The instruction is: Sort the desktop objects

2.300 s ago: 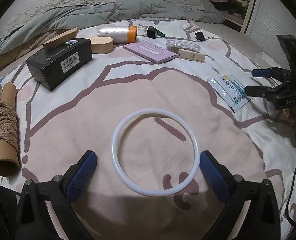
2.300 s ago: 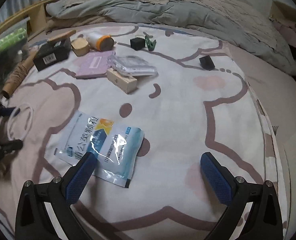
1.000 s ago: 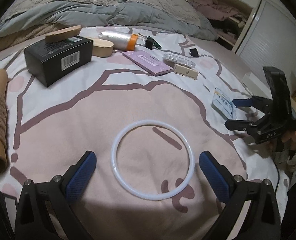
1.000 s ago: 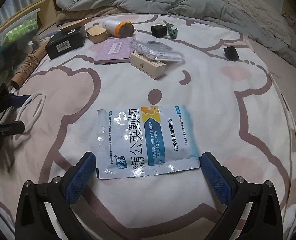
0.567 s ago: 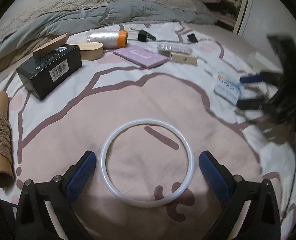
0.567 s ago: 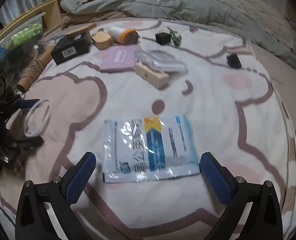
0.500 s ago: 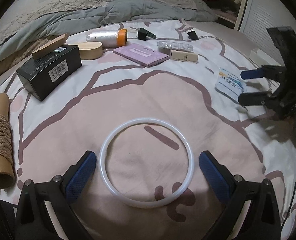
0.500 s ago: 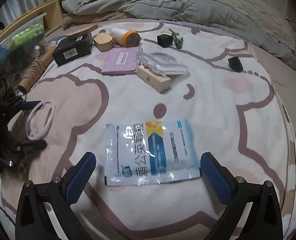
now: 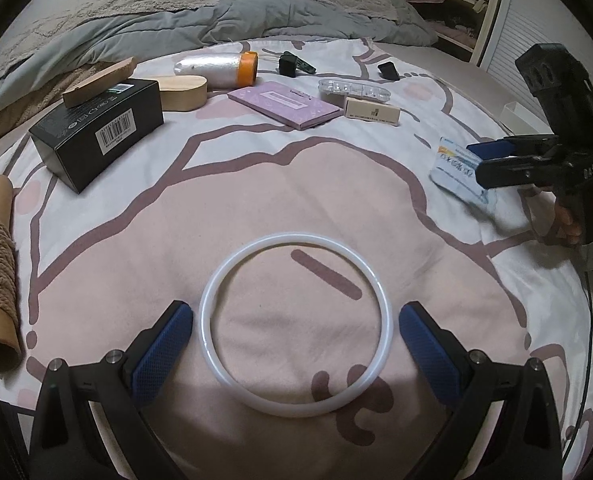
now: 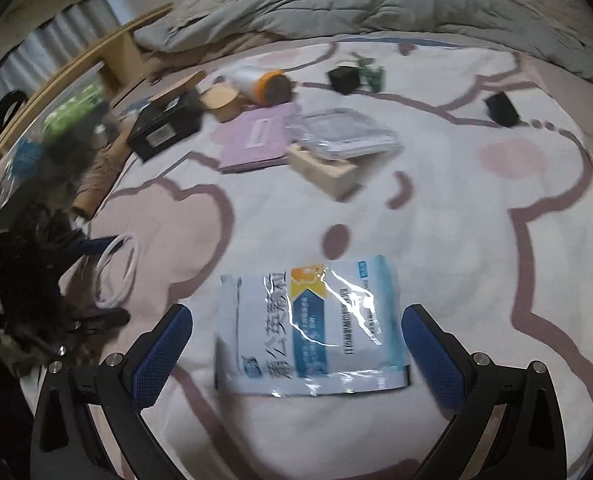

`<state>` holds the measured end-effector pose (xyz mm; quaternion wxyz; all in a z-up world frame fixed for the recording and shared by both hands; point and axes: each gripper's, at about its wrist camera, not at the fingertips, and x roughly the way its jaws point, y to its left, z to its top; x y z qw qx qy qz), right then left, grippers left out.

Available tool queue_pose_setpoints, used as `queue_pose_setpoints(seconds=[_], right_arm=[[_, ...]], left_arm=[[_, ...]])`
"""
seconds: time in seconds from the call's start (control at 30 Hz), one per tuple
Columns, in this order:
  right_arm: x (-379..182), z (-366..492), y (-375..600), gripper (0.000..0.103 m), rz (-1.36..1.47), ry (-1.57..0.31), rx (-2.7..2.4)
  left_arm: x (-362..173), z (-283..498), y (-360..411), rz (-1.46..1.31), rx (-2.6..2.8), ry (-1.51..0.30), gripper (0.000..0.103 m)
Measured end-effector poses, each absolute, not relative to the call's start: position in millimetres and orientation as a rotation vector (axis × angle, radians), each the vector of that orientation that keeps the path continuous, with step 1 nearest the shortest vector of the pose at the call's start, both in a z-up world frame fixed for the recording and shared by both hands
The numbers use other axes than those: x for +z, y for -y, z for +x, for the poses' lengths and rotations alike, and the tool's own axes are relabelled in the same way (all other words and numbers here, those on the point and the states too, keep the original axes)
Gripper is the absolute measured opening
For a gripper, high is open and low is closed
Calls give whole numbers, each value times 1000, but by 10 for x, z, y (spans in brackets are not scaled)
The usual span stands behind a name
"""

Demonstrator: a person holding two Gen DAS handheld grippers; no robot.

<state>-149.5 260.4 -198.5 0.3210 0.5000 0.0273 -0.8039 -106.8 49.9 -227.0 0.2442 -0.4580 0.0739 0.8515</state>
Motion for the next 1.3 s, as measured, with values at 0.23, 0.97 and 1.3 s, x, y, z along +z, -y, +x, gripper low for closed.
queue_pose_setpoints(seconds=[0.23, 0.97, 1.3], right_arm=[[-2062, -1363, -2295, 103, 1320, -358, -2138], [-2066, -1279, -2242, 91, 1274, -375, -2244], [-2008, -1234, -2263, 83, 1253, -378, -2270]], left_arm=[[-2249, -1138, -523, -1298, 2311, -202, 103], [-2199, -1091, -432, -1267, 2349, -154, 95], [-2145, -1051, -358, -1254, 2366, -123, 85]])
